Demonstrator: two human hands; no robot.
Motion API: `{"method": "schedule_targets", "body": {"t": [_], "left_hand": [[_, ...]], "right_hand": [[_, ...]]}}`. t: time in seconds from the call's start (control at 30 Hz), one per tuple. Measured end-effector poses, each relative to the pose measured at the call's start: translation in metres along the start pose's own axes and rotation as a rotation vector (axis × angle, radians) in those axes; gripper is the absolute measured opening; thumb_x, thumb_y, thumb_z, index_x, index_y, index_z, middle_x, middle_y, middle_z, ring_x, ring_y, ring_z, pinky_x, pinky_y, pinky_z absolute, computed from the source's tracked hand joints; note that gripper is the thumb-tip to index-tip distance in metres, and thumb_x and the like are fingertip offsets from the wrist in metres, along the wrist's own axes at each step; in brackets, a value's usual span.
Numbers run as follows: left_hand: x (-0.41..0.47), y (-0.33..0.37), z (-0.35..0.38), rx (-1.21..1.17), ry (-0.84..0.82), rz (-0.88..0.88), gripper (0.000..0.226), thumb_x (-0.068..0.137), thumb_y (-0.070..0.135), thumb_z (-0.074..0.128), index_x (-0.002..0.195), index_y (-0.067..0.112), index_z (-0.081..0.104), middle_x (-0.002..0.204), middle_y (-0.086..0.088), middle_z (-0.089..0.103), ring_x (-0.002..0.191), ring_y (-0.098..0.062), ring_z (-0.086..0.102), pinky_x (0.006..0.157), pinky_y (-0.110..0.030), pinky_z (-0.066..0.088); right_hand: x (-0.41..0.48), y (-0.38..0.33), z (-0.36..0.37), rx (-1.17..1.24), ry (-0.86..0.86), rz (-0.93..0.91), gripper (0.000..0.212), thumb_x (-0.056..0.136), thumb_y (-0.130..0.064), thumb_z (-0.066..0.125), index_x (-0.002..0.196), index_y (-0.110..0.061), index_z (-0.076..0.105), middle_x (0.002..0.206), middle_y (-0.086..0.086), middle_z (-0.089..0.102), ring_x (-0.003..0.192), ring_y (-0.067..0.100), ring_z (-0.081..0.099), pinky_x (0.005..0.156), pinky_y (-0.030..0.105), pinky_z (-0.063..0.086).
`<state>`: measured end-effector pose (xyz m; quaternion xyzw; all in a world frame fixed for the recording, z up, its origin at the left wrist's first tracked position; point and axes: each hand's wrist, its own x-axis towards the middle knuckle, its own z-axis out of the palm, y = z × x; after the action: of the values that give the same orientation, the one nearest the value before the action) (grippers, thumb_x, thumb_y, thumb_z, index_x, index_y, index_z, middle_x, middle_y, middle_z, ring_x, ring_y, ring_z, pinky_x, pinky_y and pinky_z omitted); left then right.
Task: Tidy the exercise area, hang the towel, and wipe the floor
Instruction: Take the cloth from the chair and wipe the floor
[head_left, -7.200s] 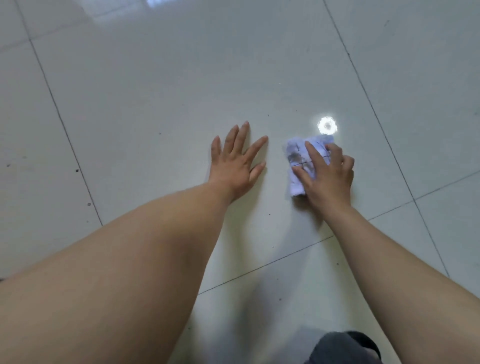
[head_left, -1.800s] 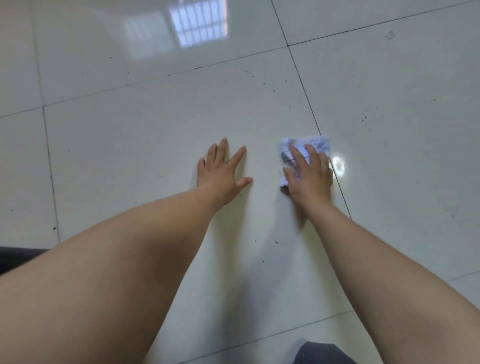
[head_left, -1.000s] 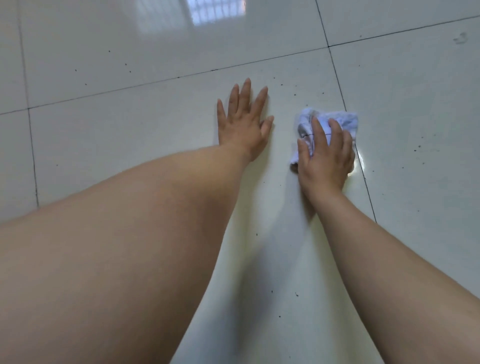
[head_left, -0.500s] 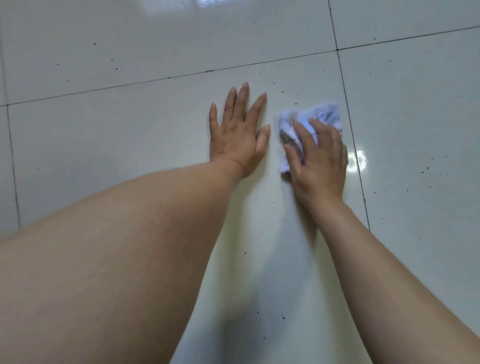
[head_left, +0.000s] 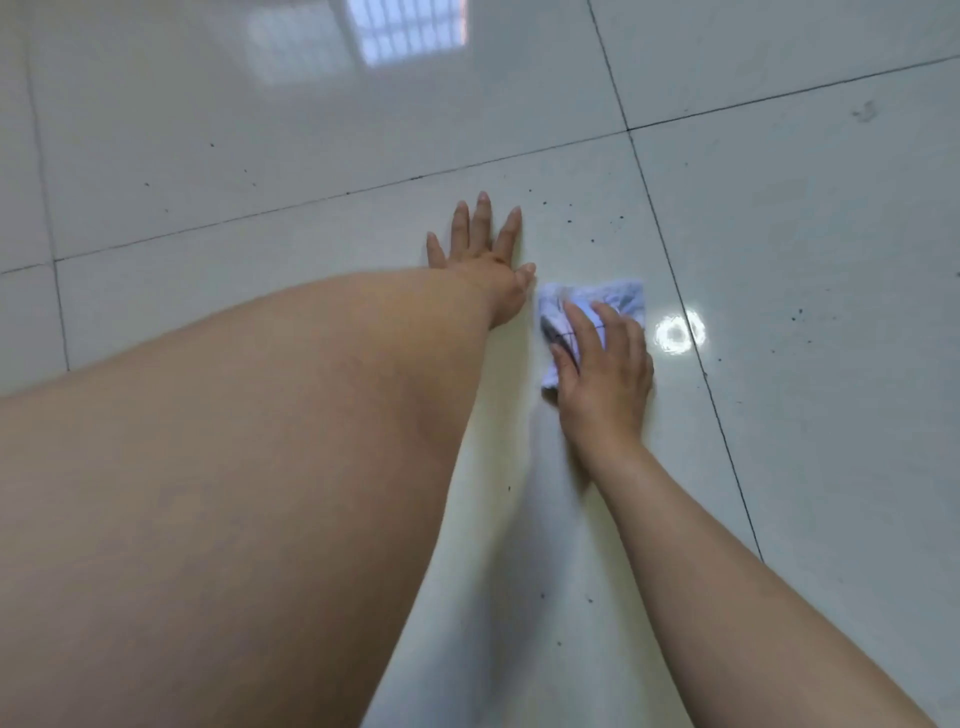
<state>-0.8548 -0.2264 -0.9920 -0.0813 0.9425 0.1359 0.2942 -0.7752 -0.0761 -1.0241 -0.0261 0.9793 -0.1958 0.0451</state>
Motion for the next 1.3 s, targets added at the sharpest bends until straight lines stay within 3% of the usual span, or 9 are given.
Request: {"method": "schedule_targets", "body": {"t": [0.17, 0.43, 0.63, 0.73, 0.87, 0.97, 1.17, 1.3], "left_hand": [[-0.022, 0.002, -0.032, 0.175, -0.165, 0.051, 0.061, 0.098, 0.052, 0.019, 0.147, 0.035, -0.013, 0.156, 0.0, -0.021, 0.143, -0.029, -0.018, 0.114, -0.058, 0.001], [-0.055, -0.003, -0.087, 0.24, -0.084, 0.23, 0.06, 0.098, 0.05, 0.022, 0.149, 0.035, -0.007, 0.158, 0.001, -0.014, 0.145, -0.028, -0.009, 0.115, -0.055, 0.009], [-0.06, -0.003, -0.127, 0.14, -0.075, 0.269, 0.059, 0.099, 0.047, 0.024, 0.15, 0.031, -0.001, 0.159, 0.002, -0.01, 0.145, -0.026, -0.005, 0.114, -0.053, 0.012], [-0.054, -0.003, -0.148, 0.073, -0.035, 0.302, 0.057, 0.1, 0.046, 0.024, 0.15, 0.031, 0.002, 0.159, 0.002, -0.007, 0.145, -0.026, -0.004, 0.114, -0.052, 0.013], [-0.032, 0.002, -0.159, -0.069, 0.095, 0.229, 0.055, 0.1, 0.042, 0.025, 0.15, 0.028, 0.005, 0.159, 0.0, -0.003, 0.146, -0.025, -0.002, 0.114, -0.05, 0.013], [-0.023, 0.003, -0.148, -0.128, 0.117, 0.131, 0.056, 0.1, 0.04, 0.026, 0.15, 0.027, 0.005, 0.159, 0.0, -0.004, 0.146, -0.025, -0.003, 0.115, -0.05, 0.013], [0.008, 0.006, -0.099, -0.117, 0.109, -0.11, 0.055, 0.1, 0.041, 0.024, 0.15, 0.028, 0.005, 0.159, 0.001, -0.004, 0.146, -0.025, -0.004, 0.114, -0.048, 0.013], [0.039, 0.036, -0.057, -0.183, 0.137, -0.19, 0.054, 0.1, 0.041, 0.022, 0.15, 0.029, 0.004, 0.159, 0.003, -0.01, 0.145, -0.023, -0.01, 0.115, -0.05, 0.004]], "right_hand": [[-0.006, -0.022, -0.018, 0.049, -0.021, 0.156, 0.042, 0.093, -0.033, 0.05, 0.135, -0.032, 0.046, 0.14, -0.001, 0.042, 0.127, 0.026, 0.035, 0.095, 0.042, 0.031], [0.002, -0.059, -0.097, 0.135, 0.078, 0.267, 0.037, 0.096, -0.032, 0.043, 0.132, -0.031, 0.045, 0.139, -0.007, 0.039, 0.127, 0.018, 0.032, 0.093, 0.036, 0.031], [0.023, -0.088, -0.148, 0.146, 0.083, 0.345, 0.033, 0.098, -0.035, 0.038, 0.13, -0.032, 0.045, 0.137, -0.009, 0.039, 0.125, 0.016, 0.031, 0.087, 0.03, 0.026], [0.054, -0.097, -0.172, 0.172, 0.102, 0.38, 0.034, 0.098, -0.034, 0.037, 0.131, -0.033, 0.043, 0.138, -0.008, 0.038, 0.127, 0.017, 0.032, 0.09, 0.031, 0.028], [0.102, -0.099, -0.182, 0.193, 0.12, 0.339, 0.036, 0.098, -0.034, 0.036, 0.134, -0.03, 0.042, 0.141, -0.005, 0.036, 0.128, 0.02, 0.033, 0.095, 0.037, 0.032], [0.125, -0.092, -0.168, 0.203, 0.077, 0.284, 0.037, 0.098, -0.034, 0.036, 0.134, -0.03, 0.041, 0.141, -0.006, 0.036, 0.128, 0.019, 0.033, 0.089, 0.03, 0.028], [0.146, -0.051, -0.099, 0.239, -0.138, 0.15, 0.037, 0.097, -0.032, 0.039, 0.134, -0.034, 0.041, 0.141, -0.009, 0.035, 0.129, 0.015, 0.03, 0.096, 0.034, 0.031], [0.162, -0.003, -0.067, 0.128, -0.208, 0.066, 0.038, 0.096, -0.032, 0.041, 0.133, -0.035, 0.042, 0.141, -0.009, 0.037, 0.127, 0.016, 0.031, 0.097, 0.037, 0.033]]}}
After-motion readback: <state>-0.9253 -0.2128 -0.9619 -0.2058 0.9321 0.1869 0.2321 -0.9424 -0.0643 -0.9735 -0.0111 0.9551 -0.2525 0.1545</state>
